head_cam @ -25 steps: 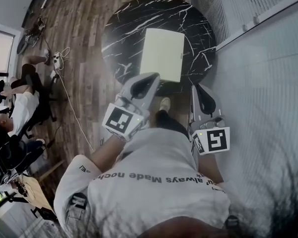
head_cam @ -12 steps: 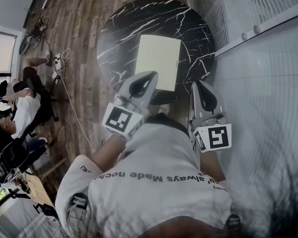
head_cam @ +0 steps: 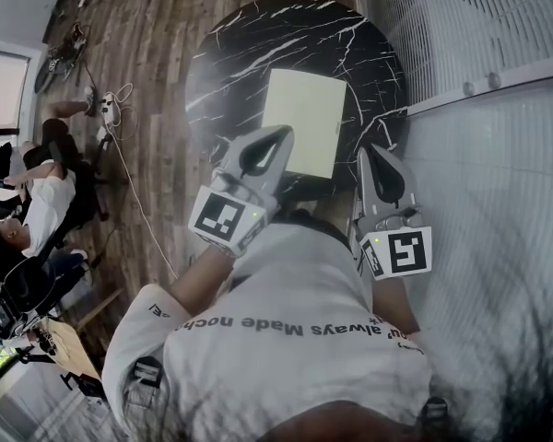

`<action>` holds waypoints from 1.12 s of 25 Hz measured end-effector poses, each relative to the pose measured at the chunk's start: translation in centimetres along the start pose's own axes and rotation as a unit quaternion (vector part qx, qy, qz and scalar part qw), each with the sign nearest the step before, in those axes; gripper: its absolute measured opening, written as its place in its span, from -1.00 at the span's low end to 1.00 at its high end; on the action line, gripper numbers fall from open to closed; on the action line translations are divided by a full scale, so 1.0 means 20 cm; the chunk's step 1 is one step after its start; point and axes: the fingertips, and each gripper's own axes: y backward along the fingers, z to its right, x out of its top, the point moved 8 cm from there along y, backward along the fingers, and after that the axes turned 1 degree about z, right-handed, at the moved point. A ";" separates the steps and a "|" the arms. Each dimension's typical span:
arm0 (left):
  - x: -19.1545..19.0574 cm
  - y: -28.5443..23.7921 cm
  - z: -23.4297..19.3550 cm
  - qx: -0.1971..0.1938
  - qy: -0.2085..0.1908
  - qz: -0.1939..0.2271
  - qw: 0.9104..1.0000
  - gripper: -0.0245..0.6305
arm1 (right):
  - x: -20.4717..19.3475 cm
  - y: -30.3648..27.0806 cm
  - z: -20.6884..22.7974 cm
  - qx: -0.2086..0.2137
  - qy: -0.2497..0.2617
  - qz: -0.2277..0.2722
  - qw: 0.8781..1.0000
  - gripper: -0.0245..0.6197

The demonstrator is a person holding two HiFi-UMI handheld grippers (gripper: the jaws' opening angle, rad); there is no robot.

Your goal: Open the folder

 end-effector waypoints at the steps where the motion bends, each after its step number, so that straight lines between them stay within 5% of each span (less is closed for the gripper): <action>1: 0.01 0.00 -0.03 -0.001 0.000 0.000 1.000 -0.92 | 0.01 -0.03 -0.01 -0.002 0.000 0.000 1.000 -0.92; 11: 0.03 0.05 -0.25 -0.007 0.008 0.000 1.000 -0.92 | 0.05 -0.21 -0.11 -0.016 0.004 -0.010 1.000 -0.91; 28: -0.25 0.00 -0.37 -0.022 -0.001 -0.051 0.998 -0.92 | -0.19 -0.25 -0.06 -0.036 -0.014 -0.055 0.998 -0.91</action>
